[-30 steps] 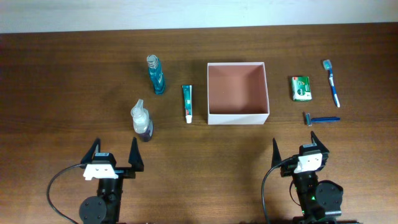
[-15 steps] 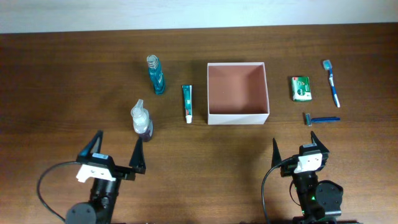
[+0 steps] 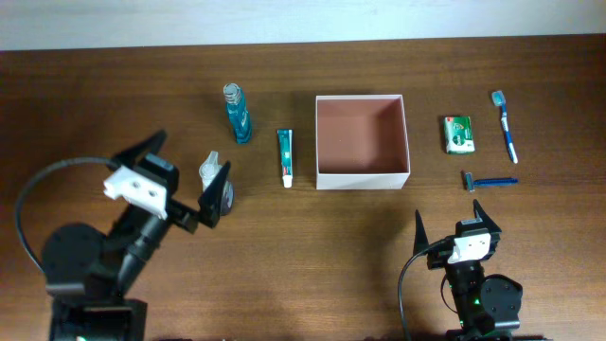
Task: Pack container
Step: 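Move the left gripper forward over the teal Listerine bottle, then lower the left gripper around the Listerine bottle and close it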
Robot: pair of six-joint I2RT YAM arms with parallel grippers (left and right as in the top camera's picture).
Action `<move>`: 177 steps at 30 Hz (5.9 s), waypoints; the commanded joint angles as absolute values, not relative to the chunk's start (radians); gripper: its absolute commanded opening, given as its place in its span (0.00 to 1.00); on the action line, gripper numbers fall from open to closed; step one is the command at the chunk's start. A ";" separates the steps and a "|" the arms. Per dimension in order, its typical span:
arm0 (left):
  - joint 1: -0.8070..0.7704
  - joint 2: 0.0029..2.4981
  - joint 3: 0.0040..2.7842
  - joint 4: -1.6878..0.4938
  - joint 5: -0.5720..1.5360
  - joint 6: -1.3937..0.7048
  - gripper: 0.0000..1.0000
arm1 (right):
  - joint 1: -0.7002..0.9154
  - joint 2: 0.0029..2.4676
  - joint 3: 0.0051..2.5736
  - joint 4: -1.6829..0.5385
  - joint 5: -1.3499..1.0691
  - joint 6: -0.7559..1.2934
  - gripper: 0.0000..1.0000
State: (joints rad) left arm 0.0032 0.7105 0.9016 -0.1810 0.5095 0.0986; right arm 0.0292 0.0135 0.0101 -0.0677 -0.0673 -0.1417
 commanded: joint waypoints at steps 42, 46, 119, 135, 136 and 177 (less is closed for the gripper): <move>-0.204 1.937 2.196 -1.298 -0.033 -0.082 1.00 | 0.039 0.003 0.006 -0.075 -0.051 -0.141 0.99; -0.208 1.990 2.196 -1.269 -0.030 -0.074 1.00 | 0.039 0.003 0.006 -0.075 -0.051 -0.141 0.99; -0.209 2.293 2.194 -1.171 -0.030 -0.064 0.99 | 0.039 0.003 0.006 -0.075 -0.051 -0.141 0.99; -0.209 2.293 2.194 -1.171 -0.030 -0.064 0.99 | 0.039 0.003 0.006 -0.075 -0.051 -0.141 0.99; -0.209 2.293 2.194 -1.171 -0.030 -0.064 0.99 | 0.039 0.003 0.006 -0.075 -0.051 -0.141 0.99; -0.209 2.293 2.194 -1.146 -0.030 -0.064 0.99 | 0.039 0.003 0.006 -0.075 -0.051 -0.141 0.99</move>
State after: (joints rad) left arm -0.2066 2.2932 2.1853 -1.1580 -0.0341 -0.0574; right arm 0.0299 0.0139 0.0101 -0.0677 -0.0639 -0.1413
